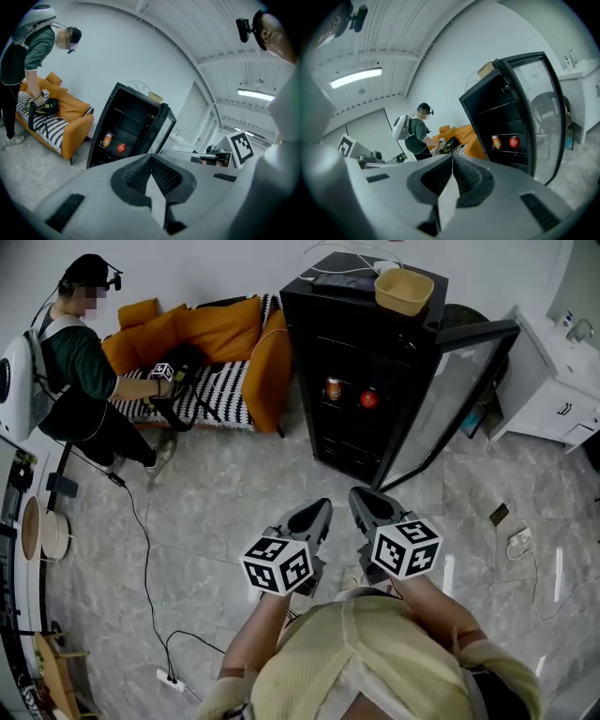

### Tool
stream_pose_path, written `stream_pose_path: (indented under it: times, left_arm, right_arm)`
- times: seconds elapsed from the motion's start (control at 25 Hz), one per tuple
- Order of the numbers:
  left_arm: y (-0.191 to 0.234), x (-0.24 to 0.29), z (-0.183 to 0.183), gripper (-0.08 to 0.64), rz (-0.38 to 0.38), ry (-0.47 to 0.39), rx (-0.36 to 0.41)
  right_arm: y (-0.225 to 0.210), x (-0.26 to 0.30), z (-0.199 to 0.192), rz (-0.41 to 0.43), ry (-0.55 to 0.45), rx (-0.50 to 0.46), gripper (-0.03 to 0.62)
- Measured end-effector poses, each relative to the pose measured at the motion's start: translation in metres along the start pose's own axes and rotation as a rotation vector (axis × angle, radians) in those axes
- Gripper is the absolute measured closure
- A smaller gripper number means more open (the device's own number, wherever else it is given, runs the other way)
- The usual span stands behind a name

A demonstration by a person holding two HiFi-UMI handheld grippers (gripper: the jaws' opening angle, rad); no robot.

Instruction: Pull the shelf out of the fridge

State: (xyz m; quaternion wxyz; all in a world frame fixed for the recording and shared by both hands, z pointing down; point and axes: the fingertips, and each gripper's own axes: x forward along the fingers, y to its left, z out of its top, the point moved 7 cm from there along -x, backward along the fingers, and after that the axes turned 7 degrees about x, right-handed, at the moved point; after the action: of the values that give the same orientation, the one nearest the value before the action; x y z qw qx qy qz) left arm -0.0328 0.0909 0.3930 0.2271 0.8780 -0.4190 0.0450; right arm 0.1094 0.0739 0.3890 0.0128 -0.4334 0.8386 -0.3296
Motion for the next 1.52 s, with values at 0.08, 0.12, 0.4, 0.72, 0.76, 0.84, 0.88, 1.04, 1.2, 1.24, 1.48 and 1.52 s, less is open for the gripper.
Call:
stream_pose_path:
  times: [0.08, 0.12, 0.4, 0.72, 0.76, 0.84, 0.88, 1.04, 1.2, 1.24, 1.48, 1.52]
  left_arm:
    - [0.000, 0.011, 0.004, 0.537, -0.019, -0.016, 0.002]
    - [0.001, 0.016, 0.006, 0.537, -0.023, -0.019, 0.004]
    - [0.007, 0.047, 0.012, 0.537, -0.015, 0.011, 0.042]
    - [0.017, 0.062, 0.023, 0.537, -0.012, -0.030, -0.043]
    - [0.019, 0.063, 0.023, 0.537, -0.017, -0.030, -0.046]
    - [0.023, 0.067, 0.023, 0.537, -0.030, -0.023, -0.044]
    - [0.024, 0.069, 0.024, 0.537, -0.038, -0.019, -0.036]
    - [0.031, 0.079, 0.031, 0.537, -0.088, -0.010, 0.005]
    - [0.046, 0.081, 0.042, 0.537, -0.113, 0.006, 0.025]
    - [0.052, 0.081, 0.044, 0.537, -0.113, 0.015, 0.023]
    - [0.073, 0.087, 0.055, 0.537, -0.140, 0.048, 0.027]
    - [0.077, 0.088, 0.056, 0.537, -0.147, 0.049, 0.012]
  right_arm:
    - [-0.007, 0.003, 0.006, -0.001, -0.004, 0.004, 0.561]
    - [-0.011, 0.005, 0.008, -0.003, -0.003, 0.003, 0.561]
    - [-0.031, 0.017, 0.019, -0.005, 0.008, 0.007, 0.561]
    - [-0.035, 0.024, 0.031, 0.004, -0.007, 0.025, 0.561]
    - [-0.035, 0.026, 0.030, 0.001, -0.005, 0.024, 0.561]
    - [-0.037, 0.029, 0.031, -0.008, -0.005, 0.027, 0.561]
    - [-0.038, 0.030, 0.032, -0.016, -0.009, 0.026, 0.561]
    - [-0.040, 0.040, 0.040, -0.064, -0.041, 0.009, 0.561]
    - [-0.037, 0.055, 0.048, -0.095, -0.071, 0.020, 0.561]
    - [-0.036, 0.058, 0.049, -0.103, -0.074, 0.025, 0.561]
    - [-0.033, 0.073, 0.048, -0.168, -0.094, 0.058, 0.561]
    - [-0.033, 0.076, 0.048, -0.175, -0.098, 0.060, 0.561]
